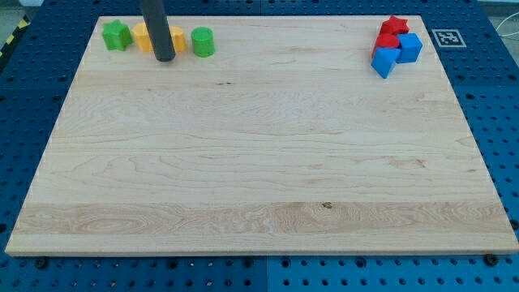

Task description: Move your arm closer to the blue triangle

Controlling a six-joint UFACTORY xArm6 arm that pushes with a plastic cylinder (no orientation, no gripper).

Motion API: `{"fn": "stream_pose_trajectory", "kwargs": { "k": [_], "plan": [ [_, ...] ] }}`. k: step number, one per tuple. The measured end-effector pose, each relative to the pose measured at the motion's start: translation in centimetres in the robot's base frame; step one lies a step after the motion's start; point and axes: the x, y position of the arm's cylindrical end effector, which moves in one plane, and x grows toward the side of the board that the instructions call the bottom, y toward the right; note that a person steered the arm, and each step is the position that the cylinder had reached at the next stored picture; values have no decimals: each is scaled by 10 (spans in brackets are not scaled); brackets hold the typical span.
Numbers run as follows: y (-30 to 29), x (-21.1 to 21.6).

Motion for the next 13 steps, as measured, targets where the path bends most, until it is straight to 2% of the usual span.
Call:
{"fn": "stream_pose_trajectory", "kwargs": {
  "k": [4,5,6,7,8,9,12,13],
  "plan": [
    [2,-3],
    [9,19],
    [51,79],
    [118,122],
    [202,128],
    [206,129],
    [353,121],
    [396,82]
  ]
}}
